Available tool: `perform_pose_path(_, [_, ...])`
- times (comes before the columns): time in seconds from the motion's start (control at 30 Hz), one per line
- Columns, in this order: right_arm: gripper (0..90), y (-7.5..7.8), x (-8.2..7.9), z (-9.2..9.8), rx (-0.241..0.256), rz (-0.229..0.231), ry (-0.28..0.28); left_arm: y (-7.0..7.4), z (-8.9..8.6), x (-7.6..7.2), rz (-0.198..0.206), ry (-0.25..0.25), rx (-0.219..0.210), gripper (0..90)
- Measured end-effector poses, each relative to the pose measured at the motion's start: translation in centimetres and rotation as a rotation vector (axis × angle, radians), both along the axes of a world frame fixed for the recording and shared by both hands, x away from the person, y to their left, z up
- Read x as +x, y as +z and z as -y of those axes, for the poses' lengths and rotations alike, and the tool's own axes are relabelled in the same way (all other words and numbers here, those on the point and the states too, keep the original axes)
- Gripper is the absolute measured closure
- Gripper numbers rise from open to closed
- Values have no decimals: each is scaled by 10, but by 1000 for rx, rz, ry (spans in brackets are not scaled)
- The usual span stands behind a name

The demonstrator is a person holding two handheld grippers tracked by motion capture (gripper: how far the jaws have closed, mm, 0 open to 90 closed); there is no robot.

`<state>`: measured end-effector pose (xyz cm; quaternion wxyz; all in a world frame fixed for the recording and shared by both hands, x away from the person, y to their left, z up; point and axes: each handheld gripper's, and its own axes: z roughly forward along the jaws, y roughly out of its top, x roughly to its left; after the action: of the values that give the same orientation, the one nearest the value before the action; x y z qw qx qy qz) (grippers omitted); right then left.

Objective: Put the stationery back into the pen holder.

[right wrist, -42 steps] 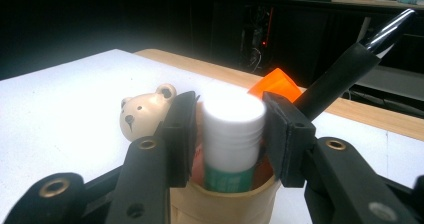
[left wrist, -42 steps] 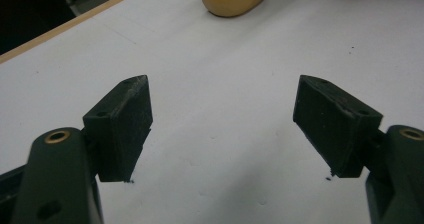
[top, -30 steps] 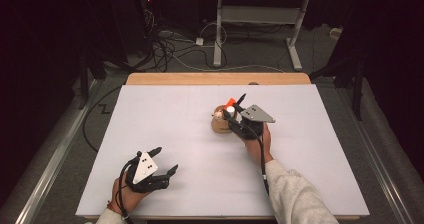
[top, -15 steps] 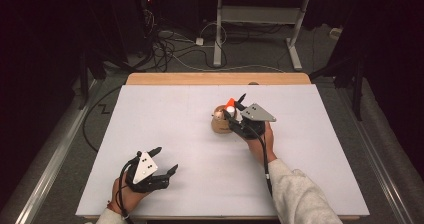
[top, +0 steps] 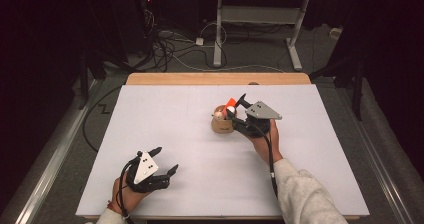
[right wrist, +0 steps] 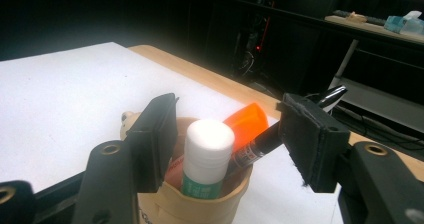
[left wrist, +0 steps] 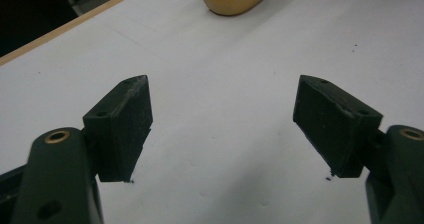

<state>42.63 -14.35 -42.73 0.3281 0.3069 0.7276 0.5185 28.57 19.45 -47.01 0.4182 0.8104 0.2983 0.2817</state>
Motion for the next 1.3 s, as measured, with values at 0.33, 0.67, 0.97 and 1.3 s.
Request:
perform_pose_path(0.33, [339,8,-5,3,-35,9,8,-1,1,0,-15,0,-1,230])
perform_pose_path(0.67, [298,14,-13,7,-42,21,25,0,0,0,1,2,6,230])
perform_pose_path(0.97, [253,17,-21,14,-50,13,39,0,0,0,3,6,10,230])
perform_pose_path(1.3, [217,18,-32,21,-75,20,63,0,0,0,8,8,13,230])
